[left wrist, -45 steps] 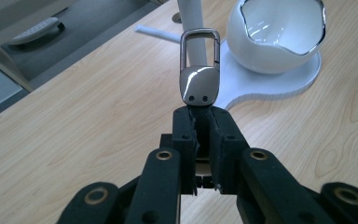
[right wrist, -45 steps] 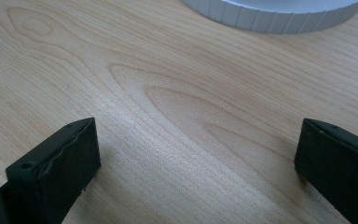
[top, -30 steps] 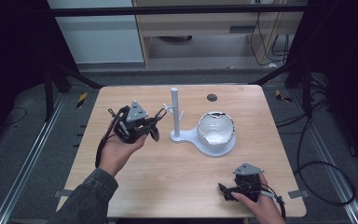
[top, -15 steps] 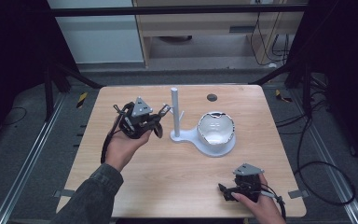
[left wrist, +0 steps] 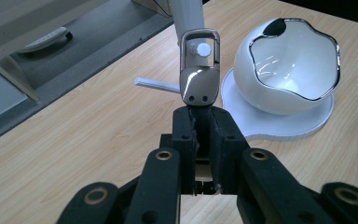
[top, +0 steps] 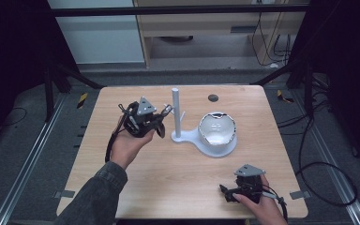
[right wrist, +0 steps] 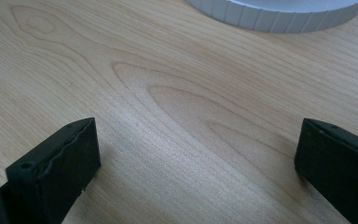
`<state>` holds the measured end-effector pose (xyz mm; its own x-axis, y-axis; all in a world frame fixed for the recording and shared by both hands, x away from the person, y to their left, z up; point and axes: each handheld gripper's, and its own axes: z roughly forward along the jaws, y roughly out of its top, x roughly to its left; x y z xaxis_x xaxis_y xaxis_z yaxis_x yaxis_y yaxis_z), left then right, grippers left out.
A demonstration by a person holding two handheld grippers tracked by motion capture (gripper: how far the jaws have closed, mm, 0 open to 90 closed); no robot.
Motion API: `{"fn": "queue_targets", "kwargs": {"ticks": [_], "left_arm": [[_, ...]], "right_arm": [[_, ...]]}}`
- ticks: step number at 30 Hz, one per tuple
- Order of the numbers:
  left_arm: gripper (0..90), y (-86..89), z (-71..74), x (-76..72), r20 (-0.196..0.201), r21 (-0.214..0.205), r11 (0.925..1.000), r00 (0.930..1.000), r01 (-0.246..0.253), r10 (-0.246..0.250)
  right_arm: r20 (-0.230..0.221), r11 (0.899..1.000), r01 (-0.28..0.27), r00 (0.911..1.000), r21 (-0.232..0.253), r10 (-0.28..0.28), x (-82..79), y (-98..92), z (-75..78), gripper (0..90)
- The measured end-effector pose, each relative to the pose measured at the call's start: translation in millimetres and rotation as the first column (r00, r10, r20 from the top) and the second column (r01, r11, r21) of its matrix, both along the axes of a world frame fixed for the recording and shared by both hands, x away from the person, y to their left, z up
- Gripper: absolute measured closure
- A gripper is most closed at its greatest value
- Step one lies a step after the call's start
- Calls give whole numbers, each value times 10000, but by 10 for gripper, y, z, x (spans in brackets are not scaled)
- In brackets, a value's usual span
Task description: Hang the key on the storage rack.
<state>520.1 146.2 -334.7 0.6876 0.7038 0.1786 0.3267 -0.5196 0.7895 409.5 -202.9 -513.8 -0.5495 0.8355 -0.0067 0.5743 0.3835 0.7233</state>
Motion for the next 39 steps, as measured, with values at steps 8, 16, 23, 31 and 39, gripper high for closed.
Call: {"fn": "queue_targets", "kwargs": {"ticks": [8, 16, 23, 31, 39], "left_arm": [[810, -43, -62, 74, -101, -3, 10000, 9999, -77, 76], [809, -81, -108, 119, -134, -27, 10000, 9999, -94, 93], [809, -102, -148, 152, -168, -63, 9999, 9998, -147, 146], [809, -122, -204, 173, -216, -147, 9997, 9996, -209, 206], [808, -144, -255, 194, -234, -259, 9994, 9994, -246, 240]], "right_arm": [[-28, 10000, 23, 10000, 23, -23, -4, 2, 1, 4], [-29, 10000, 24, 10000, 26, -24, -6, 3, 0, 4], [-28, 10000, 21, 10000, 23, -21, -7, 3, 0, 4], [-37, 10000, 30, 10000, 31, -30, -8, 3, 0, 4], [-29, 10000, 34, 10000, 32, -34, -9, 3, 0, 4]]}}
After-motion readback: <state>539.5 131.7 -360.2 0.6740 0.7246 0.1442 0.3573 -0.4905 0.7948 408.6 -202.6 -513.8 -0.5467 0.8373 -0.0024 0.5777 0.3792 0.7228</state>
